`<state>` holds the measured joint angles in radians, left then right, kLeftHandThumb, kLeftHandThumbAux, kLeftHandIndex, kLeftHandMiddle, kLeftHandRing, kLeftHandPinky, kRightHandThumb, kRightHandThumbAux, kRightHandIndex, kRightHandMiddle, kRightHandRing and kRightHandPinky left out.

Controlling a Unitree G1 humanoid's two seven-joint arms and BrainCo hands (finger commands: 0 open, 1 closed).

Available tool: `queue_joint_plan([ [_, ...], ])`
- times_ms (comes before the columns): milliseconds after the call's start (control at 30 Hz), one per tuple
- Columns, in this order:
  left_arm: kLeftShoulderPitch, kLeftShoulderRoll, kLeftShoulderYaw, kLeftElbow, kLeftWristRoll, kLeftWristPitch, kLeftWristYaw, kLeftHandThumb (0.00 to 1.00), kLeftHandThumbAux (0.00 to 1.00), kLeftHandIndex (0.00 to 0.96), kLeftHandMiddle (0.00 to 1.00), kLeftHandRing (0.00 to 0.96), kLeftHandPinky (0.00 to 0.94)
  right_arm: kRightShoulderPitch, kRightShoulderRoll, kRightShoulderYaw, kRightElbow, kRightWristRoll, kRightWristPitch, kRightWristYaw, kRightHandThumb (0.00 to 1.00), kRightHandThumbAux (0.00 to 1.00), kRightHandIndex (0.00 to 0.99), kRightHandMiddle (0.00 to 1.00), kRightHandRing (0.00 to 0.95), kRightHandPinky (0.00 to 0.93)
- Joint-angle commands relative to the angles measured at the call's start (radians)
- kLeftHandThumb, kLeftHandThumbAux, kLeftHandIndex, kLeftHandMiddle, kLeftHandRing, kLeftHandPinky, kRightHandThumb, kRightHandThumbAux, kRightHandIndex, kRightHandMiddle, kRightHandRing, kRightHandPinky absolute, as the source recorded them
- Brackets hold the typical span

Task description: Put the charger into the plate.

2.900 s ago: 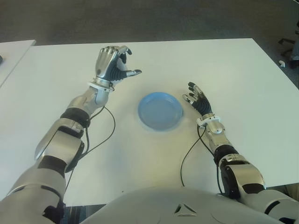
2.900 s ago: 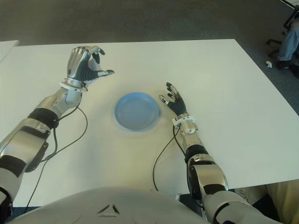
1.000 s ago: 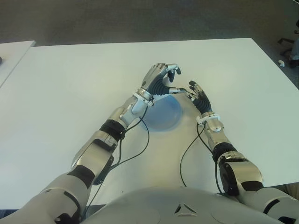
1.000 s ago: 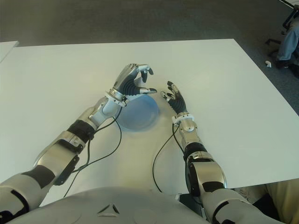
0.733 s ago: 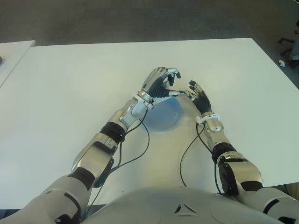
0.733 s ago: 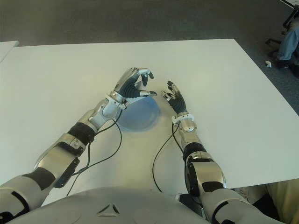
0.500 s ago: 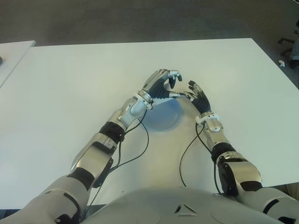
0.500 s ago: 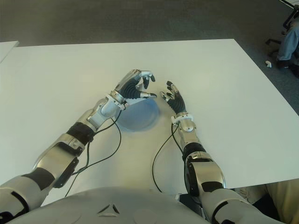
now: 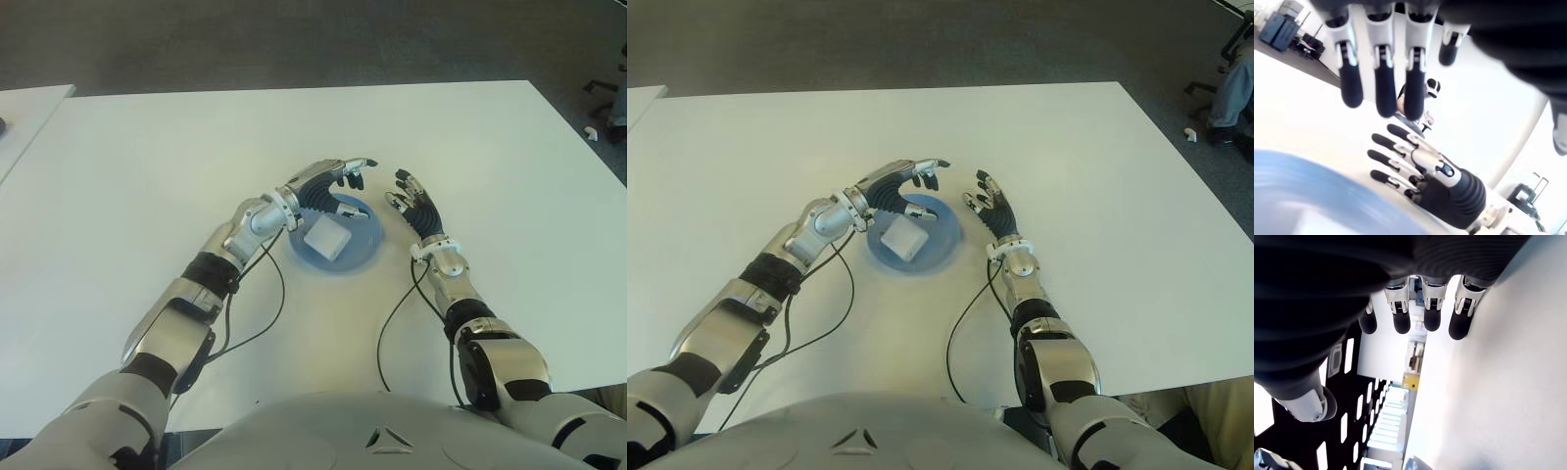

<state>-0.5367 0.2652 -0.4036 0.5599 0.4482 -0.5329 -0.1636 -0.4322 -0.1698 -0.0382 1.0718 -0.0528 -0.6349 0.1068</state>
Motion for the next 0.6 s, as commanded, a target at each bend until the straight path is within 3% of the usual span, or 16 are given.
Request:
queue_joint_plan([
  [33, 0.011, 0.006, -0.011, -0.016, 0.005, 0.021, -0.043, 0.207, 0.234, 0.0, 0.001, 0.001, 0.001, 0.02, 0.012, 0.018, 0.033, -0.019, 0.029, 0.01, 0.082, 0.565, 0.0, 0.029, 0.028, 0.039],
  [600, 0.02, 0.014, -0.008, -0.029, -0.011, 0.022, -0.103, 0.196, 0.231, 0.0, 0.0, 0.0, 0.0, 0.035, -0.005, 0.036, 0.027, -0.031, -0.005, 0.01, 0.092, 0.546, 0.0, 0.026, 0.023, 0.036],
])
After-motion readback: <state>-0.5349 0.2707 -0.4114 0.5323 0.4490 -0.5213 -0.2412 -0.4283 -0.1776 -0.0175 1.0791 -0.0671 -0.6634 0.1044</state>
